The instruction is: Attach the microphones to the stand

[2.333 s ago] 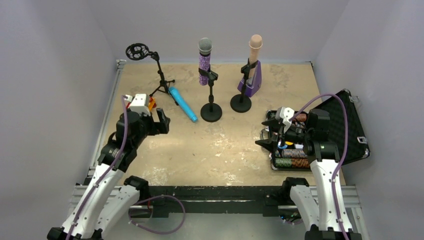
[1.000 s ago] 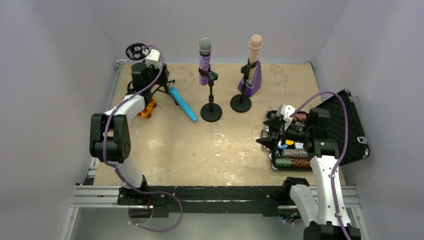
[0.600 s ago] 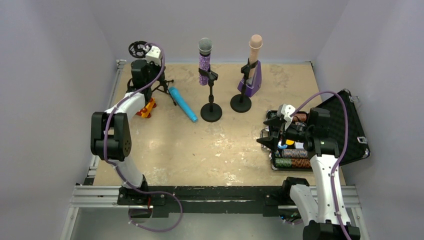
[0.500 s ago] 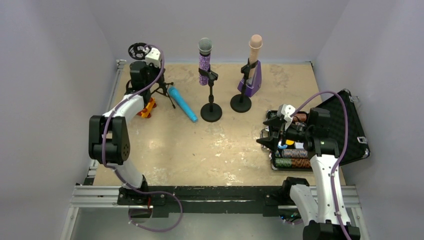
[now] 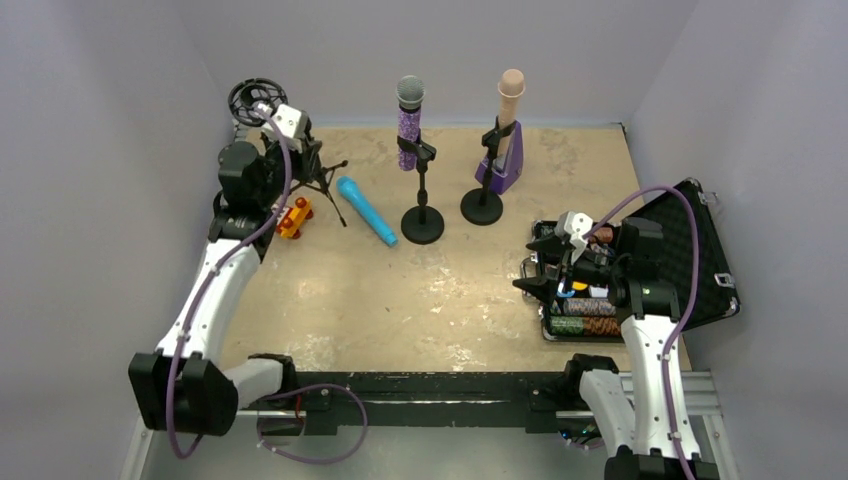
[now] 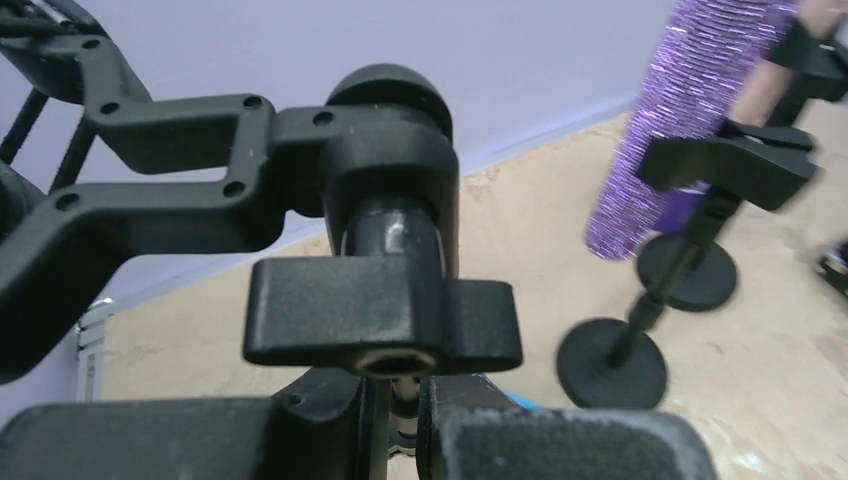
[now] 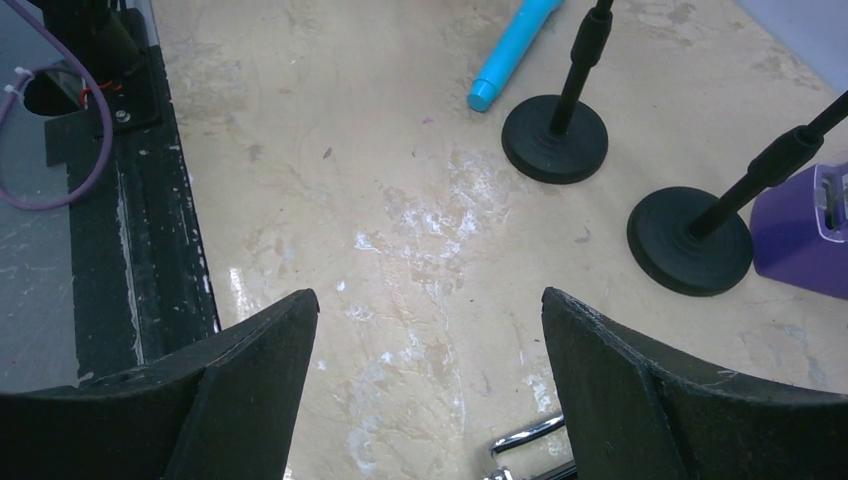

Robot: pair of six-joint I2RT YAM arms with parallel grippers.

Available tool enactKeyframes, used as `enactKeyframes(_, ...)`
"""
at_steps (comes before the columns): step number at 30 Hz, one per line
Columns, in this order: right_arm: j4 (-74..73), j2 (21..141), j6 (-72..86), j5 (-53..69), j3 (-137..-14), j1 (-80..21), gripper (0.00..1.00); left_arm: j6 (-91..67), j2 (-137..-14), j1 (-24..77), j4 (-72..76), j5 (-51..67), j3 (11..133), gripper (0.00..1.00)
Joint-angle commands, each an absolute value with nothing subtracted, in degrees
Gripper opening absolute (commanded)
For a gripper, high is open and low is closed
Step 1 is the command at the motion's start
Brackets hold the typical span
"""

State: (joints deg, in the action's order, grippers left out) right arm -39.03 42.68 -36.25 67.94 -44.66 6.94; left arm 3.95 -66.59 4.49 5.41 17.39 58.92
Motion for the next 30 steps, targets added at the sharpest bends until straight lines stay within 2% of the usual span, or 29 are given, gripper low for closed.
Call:
enactKeyframes(1, -38.16, 41.84, -36.92, 70.48, -44.97, 7.29, 0.86, 0.65, -55.74, 5.81, -3.24, 20.87, 54.57, 0.00)
enactKeyframes(7, -40.59, 42.26, -39.41, 70.30, -45.07, 7.29, 0.86, -11.13, -37.98, 11.02, -9.85, 22.06, 43.45, 0.00)
enactKeyframes(14, -41.17, 43.28, -40.92, 70.51, -44.80, 7.29, 0.86, -14.54, -23.46, 15.72, -16.93, 19.11, 35.51, 0.00)
enactKeyframes(22, -41.30, 44.22, -41.63, 70.75, -44.57, 7.29, 0.86, -11.30, -19.76, 16.17, -17.05, 19.33, 29.90, 0.00)
enactKeyframes(30, -43.57, 46.17, -43.75, 71.02, -45.40, 7.25, 0.86, -9.88, -22.56, 17.09, -16.50, 17.60, 30.54, 0.00)
